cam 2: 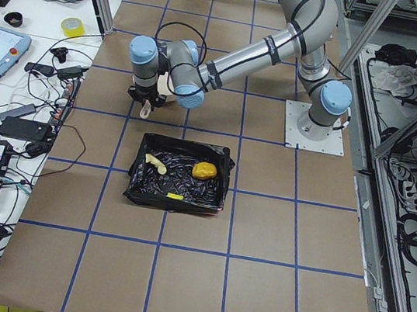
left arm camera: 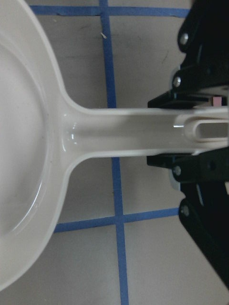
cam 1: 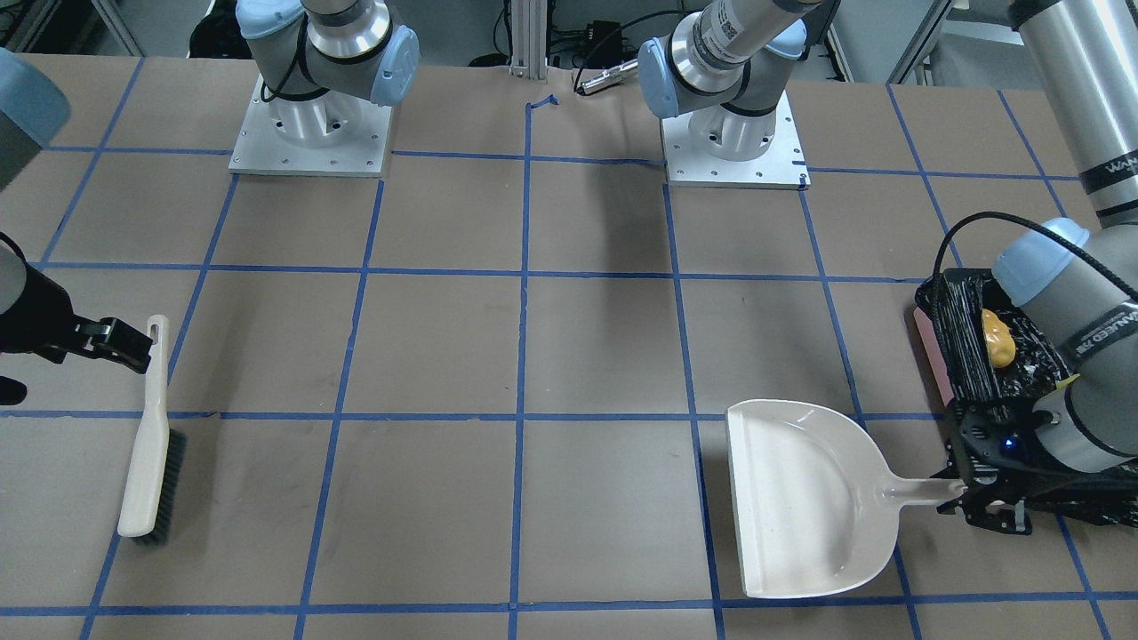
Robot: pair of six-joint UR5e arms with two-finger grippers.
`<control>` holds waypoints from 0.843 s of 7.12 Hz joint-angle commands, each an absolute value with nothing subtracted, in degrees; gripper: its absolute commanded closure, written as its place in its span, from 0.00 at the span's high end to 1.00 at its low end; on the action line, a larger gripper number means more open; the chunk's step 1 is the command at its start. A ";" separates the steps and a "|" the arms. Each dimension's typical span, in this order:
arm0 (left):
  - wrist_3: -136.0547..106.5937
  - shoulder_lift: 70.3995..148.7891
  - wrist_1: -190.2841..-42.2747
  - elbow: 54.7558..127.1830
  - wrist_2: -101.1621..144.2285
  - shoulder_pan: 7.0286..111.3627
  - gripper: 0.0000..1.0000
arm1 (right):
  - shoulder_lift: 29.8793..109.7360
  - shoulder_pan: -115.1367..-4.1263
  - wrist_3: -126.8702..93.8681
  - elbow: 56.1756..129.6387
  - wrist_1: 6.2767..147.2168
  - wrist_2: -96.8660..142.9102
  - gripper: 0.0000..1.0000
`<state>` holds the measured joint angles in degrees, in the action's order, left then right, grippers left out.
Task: Sweep and dump trash into bin
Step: 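Lower the dustpan with the left gripper while the right sets down the brush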
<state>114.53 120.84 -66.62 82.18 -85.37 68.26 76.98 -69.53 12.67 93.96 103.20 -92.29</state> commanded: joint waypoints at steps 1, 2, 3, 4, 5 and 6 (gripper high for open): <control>109.95 122.51 -67.24 82.26 -86.92 72.23 0.00 | 80.67 -71.09 8.53 84.16 92.67 -89.49 1.00; 109.52 122.87 -66.54 82.18 -88.05 75.12 0.00 | 80.86 -73.89 8.35 82.46 92.46 -89.99 1.00; 106.38 122.96 -65.92 82.61 -90.24 76.28 0.00 | 80.86 -76.79 8.09 82.44 92.90 -90.09 1.00; 106.26 122.87 -65.57 83.31 -90.09 76.29 0.00 | 80.86 -77.77 8.96 82.44 93.07 -89.48 1.00; 106.17 122.70 -63.65 84.45 -90.00 76.29 0.00 | 80.77 -77.78 8.96 82.44 92.64 -90.26 1.00; 106.00 122.70 -62.50 84.81 -89.48 76.29 0.81 | 81.38 -77.78 8.01 82.79 92.46 -90.09 1.00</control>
<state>106.29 122.75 -64.07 84.08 -89.83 76.21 80.94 -77.54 8.68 82.57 92.73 -90.04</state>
